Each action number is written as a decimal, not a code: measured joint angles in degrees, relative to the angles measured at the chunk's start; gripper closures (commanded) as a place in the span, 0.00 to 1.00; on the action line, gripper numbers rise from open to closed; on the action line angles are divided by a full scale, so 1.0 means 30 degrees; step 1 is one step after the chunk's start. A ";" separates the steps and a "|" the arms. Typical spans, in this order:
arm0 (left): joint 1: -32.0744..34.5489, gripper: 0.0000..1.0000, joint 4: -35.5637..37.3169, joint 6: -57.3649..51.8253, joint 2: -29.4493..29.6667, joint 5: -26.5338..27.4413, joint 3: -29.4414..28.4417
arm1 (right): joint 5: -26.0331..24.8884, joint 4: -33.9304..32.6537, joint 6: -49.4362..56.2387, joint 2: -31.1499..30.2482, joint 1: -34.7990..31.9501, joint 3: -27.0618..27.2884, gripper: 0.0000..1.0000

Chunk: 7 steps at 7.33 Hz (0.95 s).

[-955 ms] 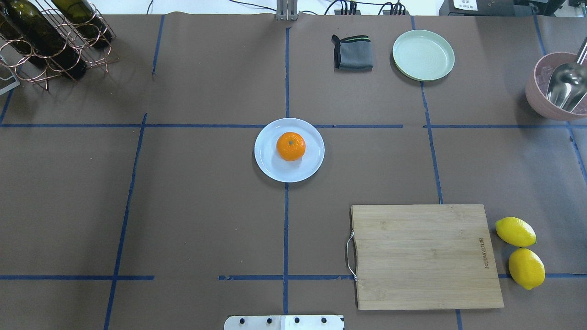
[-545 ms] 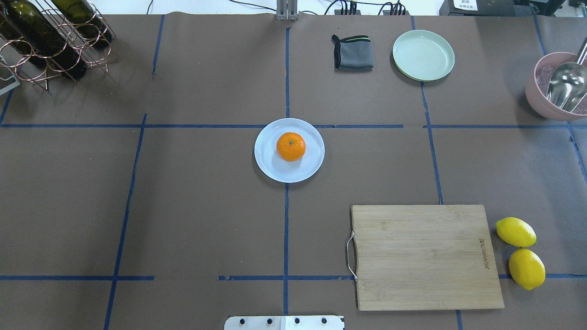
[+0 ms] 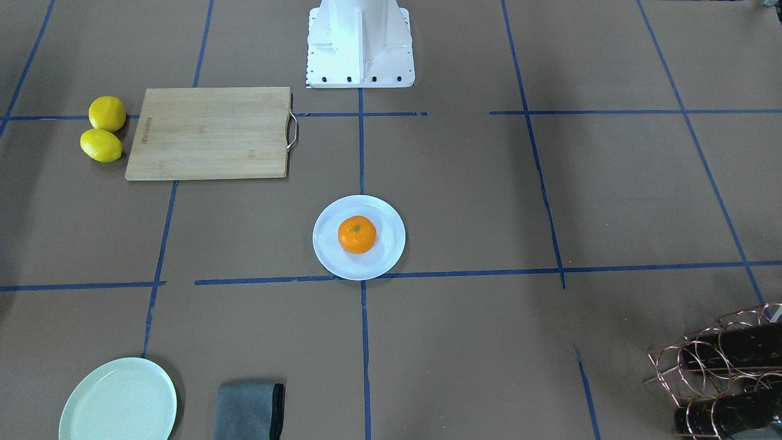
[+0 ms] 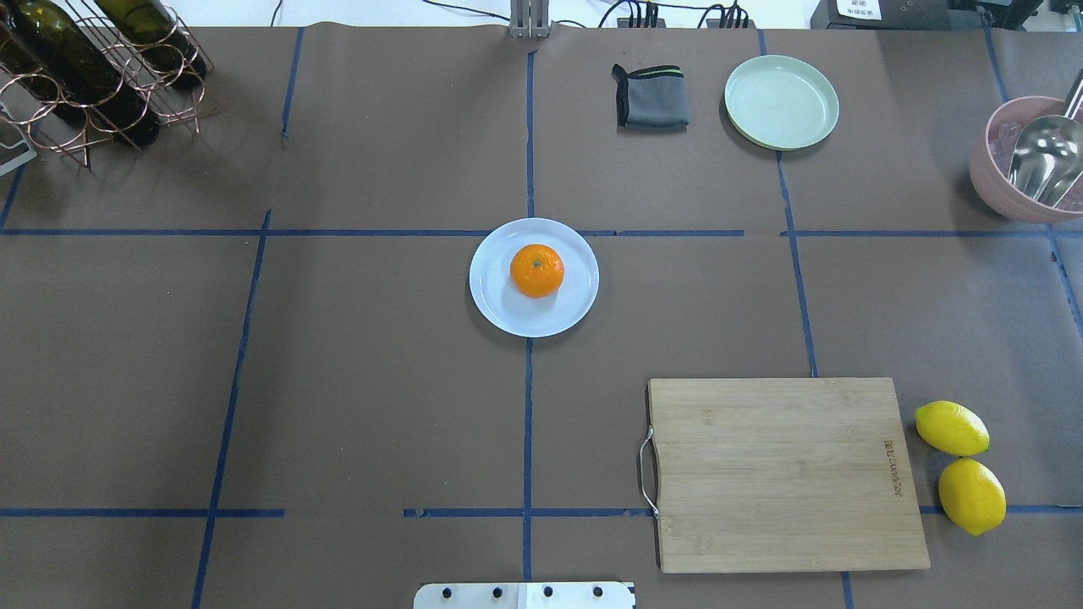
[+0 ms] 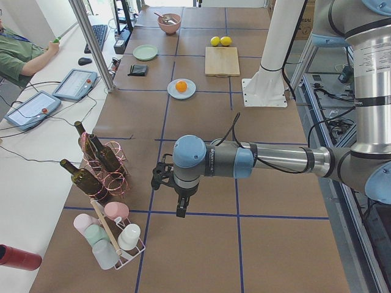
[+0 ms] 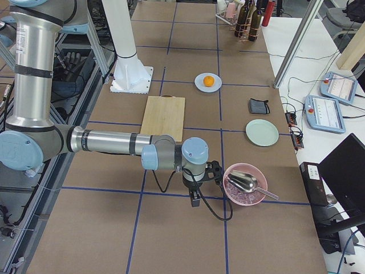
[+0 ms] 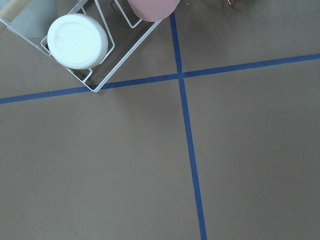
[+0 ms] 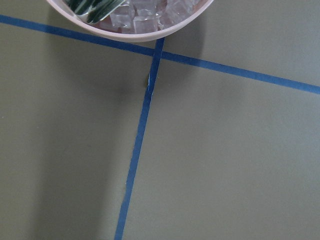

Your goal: Pick orange to plate

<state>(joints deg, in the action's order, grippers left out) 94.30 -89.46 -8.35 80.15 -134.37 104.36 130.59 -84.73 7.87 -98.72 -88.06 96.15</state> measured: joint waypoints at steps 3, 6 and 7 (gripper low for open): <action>0.0002 0.00 -0.0031 0.0000 0.0039 0.0052 -0.0011 | 0.0027 0.0002 0.0011 0.0002 -0.0001 -0.0065 0.00; 0.0002 0.00 -0.0033 0.0000 0.0139 0.0054 -0.0003 | 0.0036 0.0002 0.0012 0.0006 -0.0001 -0.0087 0.00; 0.0002 0.00 -0.0033 0.0000 0.0187 0.0055 0.0000 | 0.0036 0.0002 0.0012 0.0006 -0.0001 -0.0088 0.00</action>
